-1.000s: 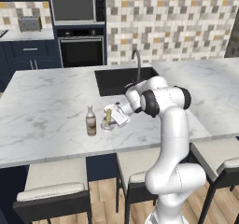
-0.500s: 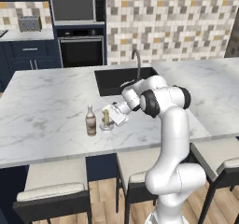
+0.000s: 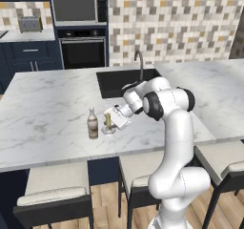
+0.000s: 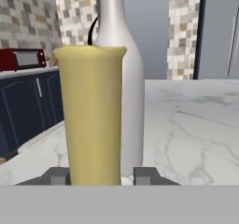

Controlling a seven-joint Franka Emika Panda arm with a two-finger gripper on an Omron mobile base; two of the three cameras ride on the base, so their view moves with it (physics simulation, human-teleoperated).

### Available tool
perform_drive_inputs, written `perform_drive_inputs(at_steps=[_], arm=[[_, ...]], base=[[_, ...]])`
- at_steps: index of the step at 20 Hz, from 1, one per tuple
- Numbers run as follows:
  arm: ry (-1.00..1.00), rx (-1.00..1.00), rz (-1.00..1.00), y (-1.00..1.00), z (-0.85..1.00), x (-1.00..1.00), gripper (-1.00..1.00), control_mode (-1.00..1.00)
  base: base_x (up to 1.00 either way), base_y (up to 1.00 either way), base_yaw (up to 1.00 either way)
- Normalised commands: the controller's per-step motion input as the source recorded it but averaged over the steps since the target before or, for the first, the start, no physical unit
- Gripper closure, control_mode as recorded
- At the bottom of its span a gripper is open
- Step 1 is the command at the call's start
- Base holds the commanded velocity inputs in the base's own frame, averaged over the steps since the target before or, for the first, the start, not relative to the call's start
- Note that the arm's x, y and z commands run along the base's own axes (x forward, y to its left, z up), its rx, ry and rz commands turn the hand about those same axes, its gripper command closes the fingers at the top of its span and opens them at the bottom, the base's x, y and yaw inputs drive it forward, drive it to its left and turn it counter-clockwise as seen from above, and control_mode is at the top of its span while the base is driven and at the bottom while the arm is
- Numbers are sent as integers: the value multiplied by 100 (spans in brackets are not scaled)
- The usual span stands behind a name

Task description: Get the candle and the liquor from the cabinet and move them to the dining counter.

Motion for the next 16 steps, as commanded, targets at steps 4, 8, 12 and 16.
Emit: perform_drive_inputs(at_steps=[4,8,12,16], arm=[[0,0,-4,0,-23,7,-100,-100],[0,0,-2,0,-11,5,-100,-100],[0,0,0,0,-4,0,-100,-100],[0,0,0,-5,0,0,-100,-100]], base=[[0,0,0],[0,0,0],[0,0,0],[0,0,0]])
